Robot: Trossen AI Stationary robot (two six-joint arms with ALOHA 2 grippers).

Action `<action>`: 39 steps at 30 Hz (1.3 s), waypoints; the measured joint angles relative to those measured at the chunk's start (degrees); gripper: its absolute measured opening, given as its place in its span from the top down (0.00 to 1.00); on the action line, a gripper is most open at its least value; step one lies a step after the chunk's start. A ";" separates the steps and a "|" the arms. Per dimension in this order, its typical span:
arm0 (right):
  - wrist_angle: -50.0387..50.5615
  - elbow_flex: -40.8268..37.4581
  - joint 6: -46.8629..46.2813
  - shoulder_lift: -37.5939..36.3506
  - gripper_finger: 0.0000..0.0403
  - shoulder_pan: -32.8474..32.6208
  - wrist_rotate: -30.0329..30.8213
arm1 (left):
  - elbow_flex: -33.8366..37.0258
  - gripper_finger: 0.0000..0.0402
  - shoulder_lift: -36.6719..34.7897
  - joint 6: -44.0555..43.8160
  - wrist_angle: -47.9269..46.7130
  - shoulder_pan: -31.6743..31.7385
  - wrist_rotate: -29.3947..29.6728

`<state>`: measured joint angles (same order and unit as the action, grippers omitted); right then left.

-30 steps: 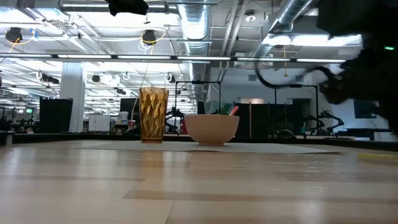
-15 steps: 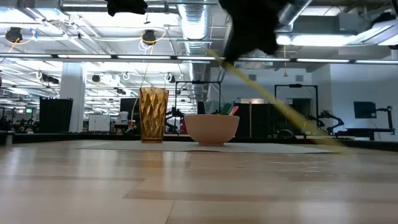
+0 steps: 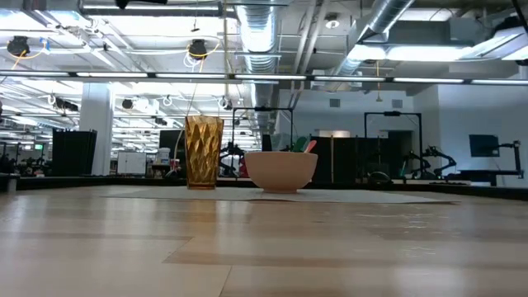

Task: Pick & Place Utensil
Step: Put the yellow straw into the orange glass cup

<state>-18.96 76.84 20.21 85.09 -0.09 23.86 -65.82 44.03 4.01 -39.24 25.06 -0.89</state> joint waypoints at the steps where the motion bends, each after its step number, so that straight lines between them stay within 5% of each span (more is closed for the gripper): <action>1: -2.48 0.00 0.52 0.62 0.99 1.51 -2.91 | 0.01 0.64 -0.25 0.02 -0.23 0.00 0.00; 4: -9.40 0.02 0.76 3.15 0.99 5.52 -9.81 | 1.49 0.64 -0.85 0.02 -0.15 0.00 0.00; 12: -20.21 0.03 1.25 10.31 1.00 12.86 -11.92 | 6.74 0.64 -0.50 0.10 -0.05 0.00 0.00; 23: -16.73 3.48 -3.66 17.62 0.97 16.14 -11.95 | 9.38 0.64 -0.48 0.13 0.18 -0.02 0.00; 39: -15.22 7.19 -6.18 20.78 0.60 17.40 -12.00 | 9.38 0.64 -0.50 0.13 1.06 0.00 0.00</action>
<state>-34.17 84.03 14.03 105.87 17.31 11.86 -56.45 43.53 4.14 -38.18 25.06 -0.89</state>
